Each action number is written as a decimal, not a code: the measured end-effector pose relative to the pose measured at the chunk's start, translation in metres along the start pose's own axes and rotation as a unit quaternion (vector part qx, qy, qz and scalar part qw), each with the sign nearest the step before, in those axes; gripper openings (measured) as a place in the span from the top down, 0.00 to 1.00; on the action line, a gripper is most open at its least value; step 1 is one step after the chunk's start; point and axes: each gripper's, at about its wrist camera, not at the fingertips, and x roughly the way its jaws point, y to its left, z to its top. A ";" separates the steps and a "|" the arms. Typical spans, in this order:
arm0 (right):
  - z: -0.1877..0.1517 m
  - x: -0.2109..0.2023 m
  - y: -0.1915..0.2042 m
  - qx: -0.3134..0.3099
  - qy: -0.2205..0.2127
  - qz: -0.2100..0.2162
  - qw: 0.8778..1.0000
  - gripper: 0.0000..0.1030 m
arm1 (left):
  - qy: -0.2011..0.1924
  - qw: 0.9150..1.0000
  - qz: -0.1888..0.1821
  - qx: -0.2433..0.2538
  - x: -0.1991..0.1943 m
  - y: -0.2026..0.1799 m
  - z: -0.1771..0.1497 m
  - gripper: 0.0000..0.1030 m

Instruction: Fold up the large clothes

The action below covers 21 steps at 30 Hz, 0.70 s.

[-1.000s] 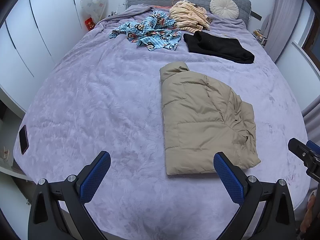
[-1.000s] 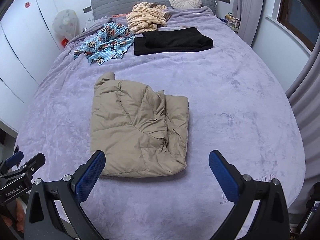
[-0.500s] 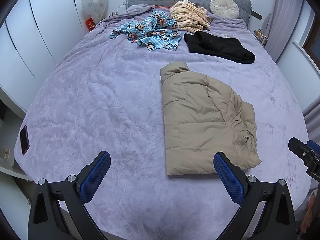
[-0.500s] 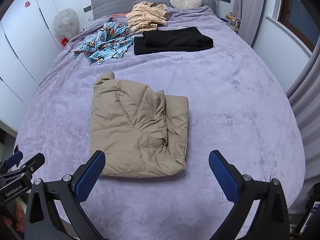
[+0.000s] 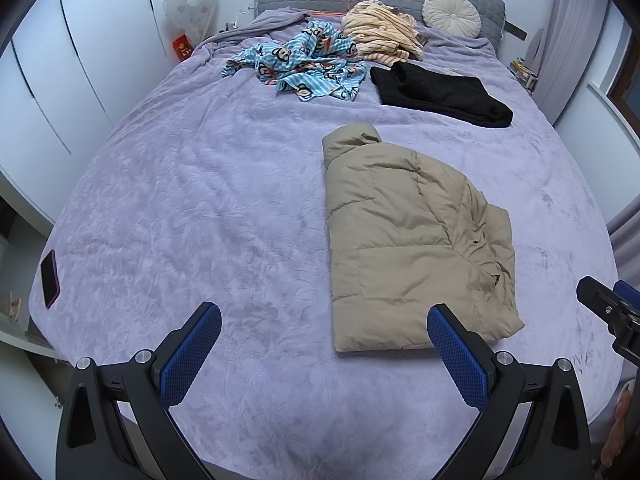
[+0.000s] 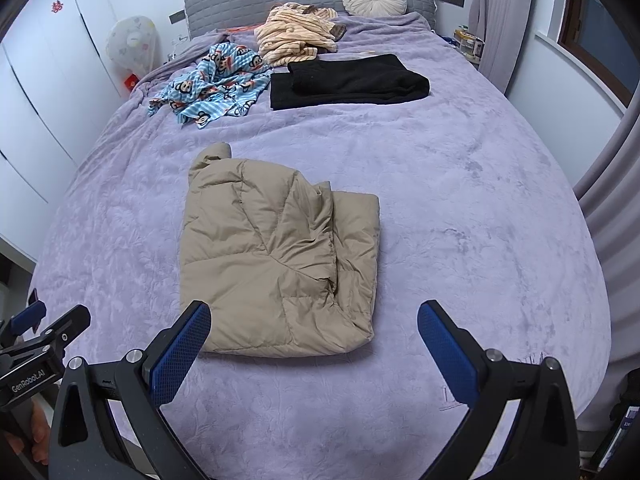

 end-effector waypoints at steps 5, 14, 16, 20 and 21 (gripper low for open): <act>0.001 0.000 0.001 -0.002 0.000 0.002 1.000 0.00 | 0.001 1.000 0.000 0.001 0.001 0.000 0.001 0.00; 0.001 0.001 -0.001 -0.003 0.000 0.002 1.000 0.00 | 0.001 1.000 0.000 0.002 0.000 0.001 0.001 0.00; 0.001 0.000 -0.001 -0.003 0.000 0.002 1.000 0.00 | 0.001 1.000 0.000 0.002 0.000 0.002 0.001 0.00; 0.001 0.001 -0.001 -0.003 0.000 0.002 1.000 0.00 | 0.001 1.000 0.000 0.001 0.000 0.001 0.001 0.00; 0.002 0.001 -0.001 -0.003 -0.001 0.001 1.000 0.00 | 0.001 1.000 0.000 0.001 0.000 0.001 0.001 0.00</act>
